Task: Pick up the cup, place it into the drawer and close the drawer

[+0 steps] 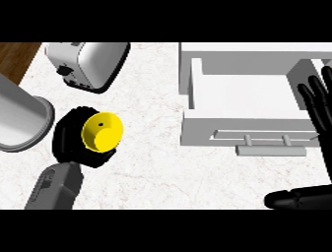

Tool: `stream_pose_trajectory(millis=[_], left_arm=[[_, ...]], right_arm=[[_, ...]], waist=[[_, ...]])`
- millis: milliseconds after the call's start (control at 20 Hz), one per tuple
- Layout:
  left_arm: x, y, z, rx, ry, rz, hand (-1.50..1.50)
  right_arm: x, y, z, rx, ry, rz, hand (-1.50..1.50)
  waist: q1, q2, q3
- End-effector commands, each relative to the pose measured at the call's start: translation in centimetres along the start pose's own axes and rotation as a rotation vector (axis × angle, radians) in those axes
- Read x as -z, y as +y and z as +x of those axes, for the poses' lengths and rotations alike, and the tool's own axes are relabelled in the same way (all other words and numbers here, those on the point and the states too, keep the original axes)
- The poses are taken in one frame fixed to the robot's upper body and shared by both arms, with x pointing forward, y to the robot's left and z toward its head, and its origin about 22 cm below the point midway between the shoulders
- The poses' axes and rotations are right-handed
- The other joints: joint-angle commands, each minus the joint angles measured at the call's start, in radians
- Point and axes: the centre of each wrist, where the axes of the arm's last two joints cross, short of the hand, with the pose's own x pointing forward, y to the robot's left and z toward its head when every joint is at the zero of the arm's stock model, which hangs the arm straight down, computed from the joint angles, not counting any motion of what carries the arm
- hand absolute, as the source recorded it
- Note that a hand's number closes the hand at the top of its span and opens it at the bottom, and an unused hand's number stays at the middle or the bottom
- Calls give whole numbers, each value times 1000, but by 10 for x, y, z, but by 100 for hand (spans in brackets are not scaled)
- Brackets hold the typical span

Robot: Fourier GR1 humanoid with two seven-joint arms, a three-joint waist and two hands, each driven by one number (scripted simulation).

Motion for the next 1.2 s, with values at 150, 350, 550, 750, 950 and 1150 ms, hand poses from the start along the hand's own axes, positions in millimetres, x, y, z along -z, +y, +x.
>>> stream_pose_trajectory(millis=[150,350,550,750,950,1150], left_arm=[[40,-63,52,-60,-33,-64,150],[91,-75,80,-57,-45,-63,150],[113,-111,91,-21,-57,-116,150],[137,-147,113,-7,-62,-115,150],[151,-161,112,32,-53,-134,150],[179,-171,123,68,-30,-138,150]], right_arm=[[-11,3,-8,6,24,6,-150],[-17,-10,4,-19,18,18,-150],[8,-7,-15,-10,-5,18,-150],[3,4,-6,-12,0,22,-150],[5,1,5,-5,-3,7,-150],[9,-9,1,12,5,-1,-150]], waist=[[-4,0,0],[-13,2,-1],[-11,5,-1],[-16,4,-1],[-16,5,-1],[-17,6,-1]])
